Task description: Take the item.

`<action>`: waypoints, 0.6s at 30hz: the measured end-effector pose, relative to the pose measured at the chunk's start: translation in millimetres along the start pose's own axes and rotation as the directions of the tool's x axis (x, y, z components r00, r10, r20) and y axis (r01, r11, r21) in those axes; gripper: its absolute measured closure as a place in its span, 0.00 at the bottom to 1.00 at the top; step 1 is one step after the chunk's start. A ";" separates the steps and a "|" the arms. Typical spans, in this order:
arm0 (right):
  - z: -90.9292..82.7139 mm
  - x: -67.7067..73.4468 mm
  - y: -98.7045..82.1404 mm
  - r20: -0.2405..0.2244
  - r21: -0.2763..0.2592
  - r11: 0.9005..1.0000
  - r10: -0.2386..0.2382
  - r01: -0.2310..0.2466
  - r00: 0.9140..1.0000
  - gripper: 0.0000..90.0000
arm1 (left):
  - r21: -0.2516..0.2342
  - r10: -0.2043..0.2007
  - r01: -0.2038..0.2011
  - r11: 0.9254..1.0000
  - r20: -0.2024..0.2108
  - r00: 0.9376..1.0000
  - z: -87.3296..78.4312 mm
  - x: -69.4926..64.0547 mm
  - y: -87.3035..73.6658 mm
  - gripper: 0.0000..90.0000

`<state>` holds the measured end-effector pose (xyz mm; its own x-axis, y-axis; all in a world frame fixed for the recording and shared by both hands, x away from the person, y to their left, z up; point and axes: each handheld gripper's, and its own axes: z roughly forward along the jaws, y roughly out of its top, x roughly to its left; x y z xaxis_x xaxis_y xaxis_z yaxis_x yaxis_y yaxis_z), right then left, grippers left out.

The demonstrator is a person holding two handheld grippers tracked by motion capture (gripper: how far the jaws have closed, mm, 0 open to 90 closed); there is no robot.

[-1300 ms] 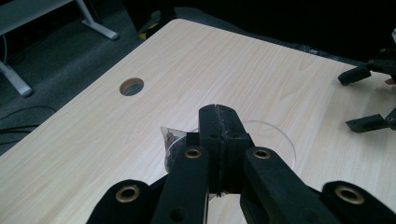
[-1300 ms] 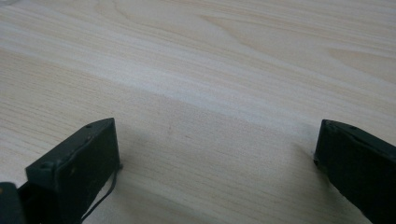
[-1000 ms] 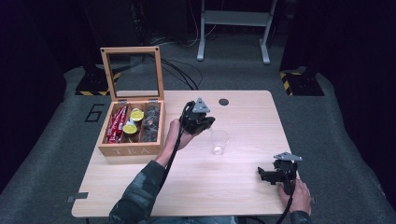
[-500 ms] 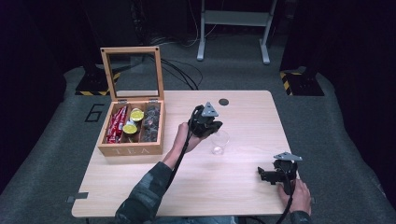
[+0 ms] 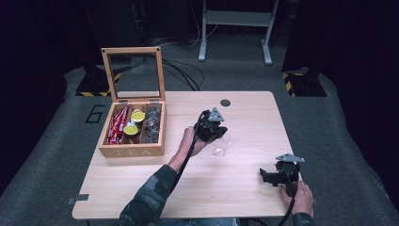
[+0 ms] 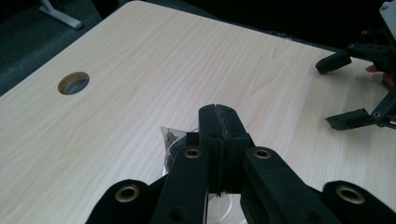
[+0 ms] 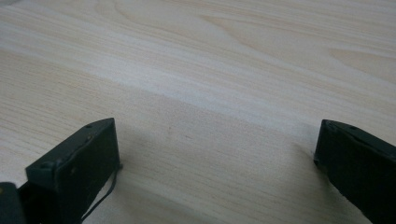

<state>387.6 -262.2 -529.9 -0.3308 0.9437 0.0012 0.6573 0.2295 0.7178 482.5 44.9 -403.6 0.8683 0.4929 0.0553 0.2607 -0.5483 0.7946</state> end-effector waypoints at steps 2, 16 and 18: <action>0.0 0.0 0.0 0.000 0.000 1.000 0.000 0.000 1.000 0.00 | 0.007 -0.005 0.005 1.000 0.010 1.000 4.5 -1.7 -1.0 0.99; 0.0 0.0 0.0 0.000 0.000 1.000 0.000 0.000 1.000 0.00 | 0.050 -0.014 0.012 0.999 0.030 0.999 18.2 -6.5 -7.2 0.95; 0.0 0.0 0.0 0.000 0.000 1.000 0.000 0.000 1.000 0.00 | 0.055 -0.018 0.016 0.998 0.034 0.999 18.7 -6.3 -7.3 0.79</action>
<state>387.5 -262.2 -529.9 -0.3310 0.9436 0.0014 0.6575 0.2295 0.7177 483.0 33.2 -421.1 0.8776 0.4790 0.0206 0.2971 -0.5769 0.7609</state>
